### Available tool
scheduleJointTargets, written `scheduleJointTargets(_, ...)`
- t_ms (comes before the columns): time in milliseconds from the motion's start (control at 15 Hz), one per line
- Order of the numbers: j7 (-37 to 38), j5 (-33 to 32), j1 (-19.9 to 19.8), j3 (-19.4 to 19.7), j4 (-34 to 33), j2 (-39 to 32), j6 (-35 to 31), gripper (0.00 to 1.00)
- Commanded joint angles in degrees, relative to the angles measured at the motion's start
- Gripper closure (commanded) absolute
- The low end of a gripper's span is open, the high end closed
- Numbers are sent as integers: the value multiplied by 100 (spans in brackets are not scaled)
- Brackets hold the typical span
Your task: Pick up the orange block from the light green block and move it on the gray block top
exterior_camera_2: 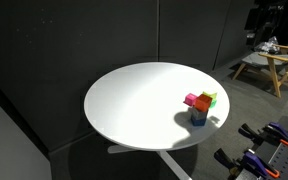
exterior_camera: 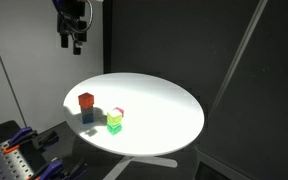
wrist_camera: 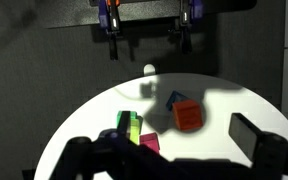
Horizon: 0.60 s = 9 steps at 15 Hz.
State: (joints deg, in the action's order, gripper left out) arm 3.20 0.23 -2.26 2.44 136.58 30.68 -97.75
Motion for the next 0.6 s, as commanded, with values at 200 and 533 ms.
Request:
scheduleJointTargets(200,-14,11,-46,-21,-3,64,-1,0)
scheduleJointTargets(533,-13,11,-49,-20,-2,64,-3,0)
